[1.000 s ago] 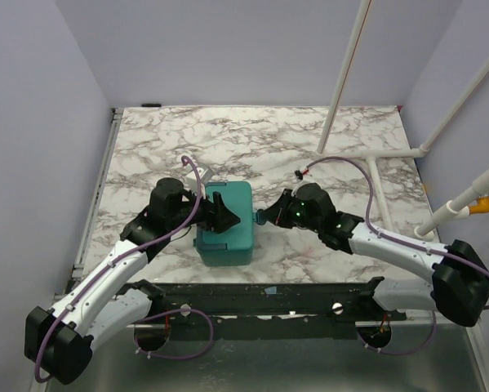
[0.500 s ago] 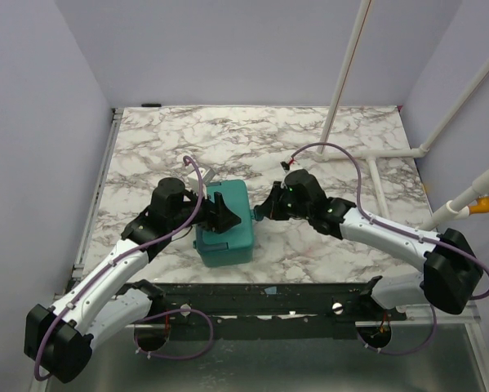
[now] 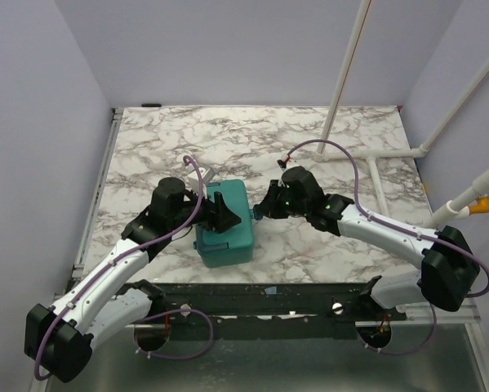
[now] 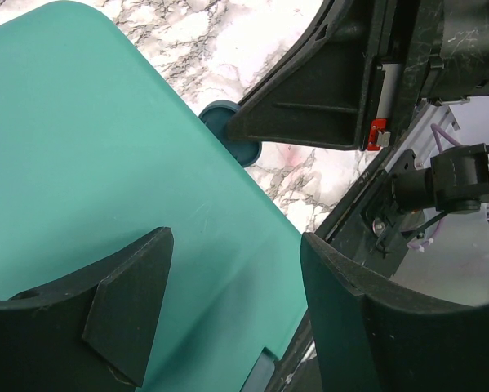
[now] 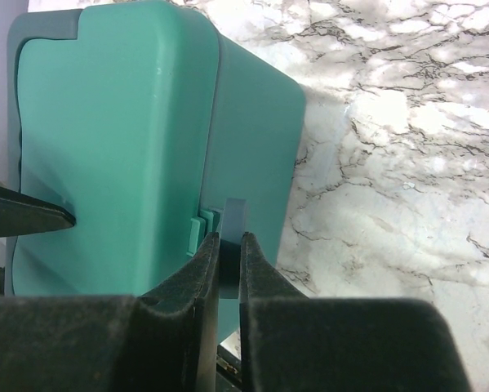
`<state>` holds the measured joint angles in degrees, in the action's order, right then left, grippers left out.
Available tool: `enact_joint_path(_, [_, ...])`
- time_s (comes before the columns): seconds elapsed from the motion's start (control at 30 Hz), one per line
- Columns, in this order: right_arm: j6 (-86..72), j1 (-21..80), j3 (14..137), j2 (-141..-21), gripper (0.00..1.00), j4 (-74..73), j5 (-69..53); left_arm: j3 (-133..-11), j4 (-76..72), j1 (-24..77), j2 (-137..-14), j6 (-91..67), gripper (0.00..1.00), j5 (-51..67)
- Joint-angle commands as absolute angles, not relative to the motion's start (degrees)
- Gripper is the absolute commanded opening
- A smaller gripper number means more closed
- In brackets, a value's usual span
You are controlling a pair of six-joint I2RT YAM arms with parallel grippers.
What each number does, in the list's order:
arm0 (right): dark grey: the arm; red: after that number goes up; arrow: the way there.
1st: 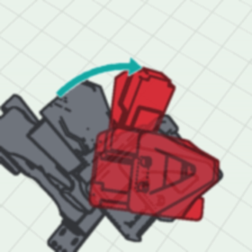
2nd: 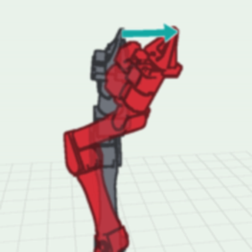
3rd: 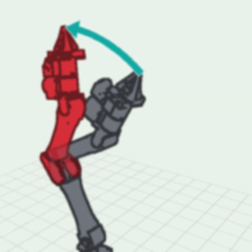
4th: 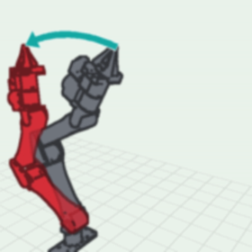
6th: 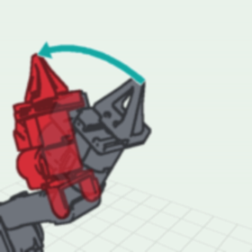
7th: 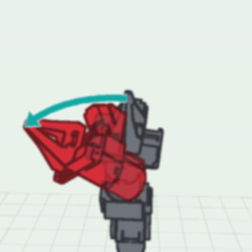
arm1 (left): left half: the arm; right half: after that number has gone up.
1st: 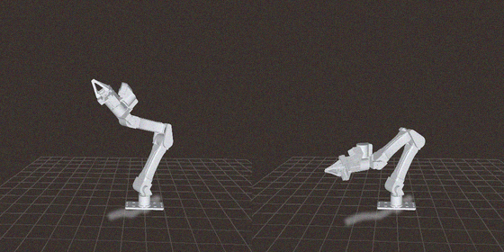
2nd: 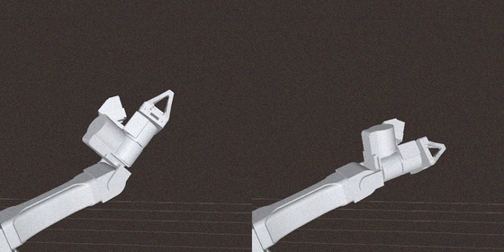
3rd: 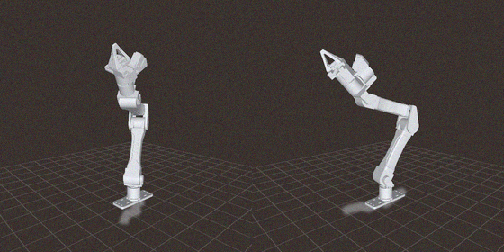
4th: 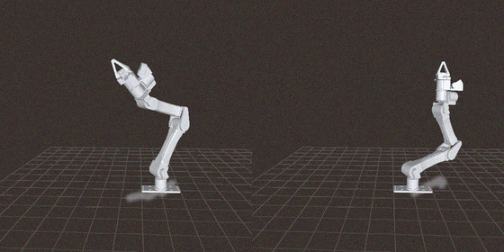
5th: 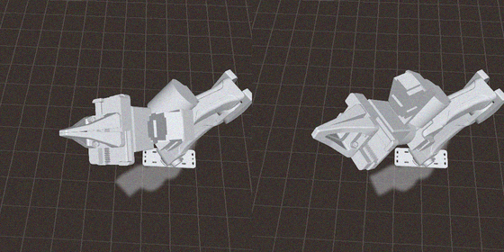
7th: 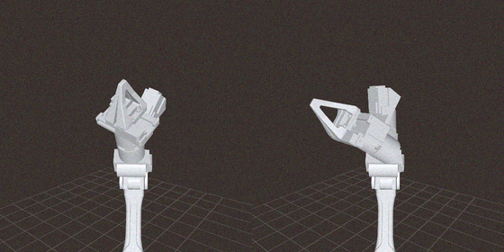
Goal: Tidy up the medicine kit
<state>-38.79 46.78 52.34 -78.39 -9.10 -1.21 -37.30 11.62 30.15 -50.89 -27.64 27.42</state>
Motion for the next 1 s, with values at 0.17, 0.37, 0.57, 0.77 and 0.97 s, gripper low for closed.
enact_joint_path(0.17, [-38.23, 48.60, 55.57, -78.52, 0.15, -4.06, -7.57, -36.15, 19.43, 30.83, -52.50, -27.25, 0.66, 25.53])
enact_joint_path(0.37, [-38.54, 48.87, 55.55, -78.44, 0.20, -3.49, -8.09, -36.23, 19.42, 30.93, -52.47, -27.16, 0.66, 25.48])
enact_joint_path(0.57, [-39.54, 48.96, 54.69, -78.30, 0.24, -1.74, -9.33, -36.17, 19.47, 30.89, -52.47, -27.16, 0.66, 25.41])
enact_joint_path(0.77, [-40.47, 49.04, 54.02, -78.69, 0.27, -0.50, -10.77, -36.21, 19.52, 31.00, -52.52, -27.07, 0.65, 25.49])
enact_joint_path(0.97, [-41.33, 49.13, 53.62, -79.34, 0.28, 1.27, -11.48, -36.23, 19.71, 30.98, -52.40, -27.00, 0.65, 25.49])
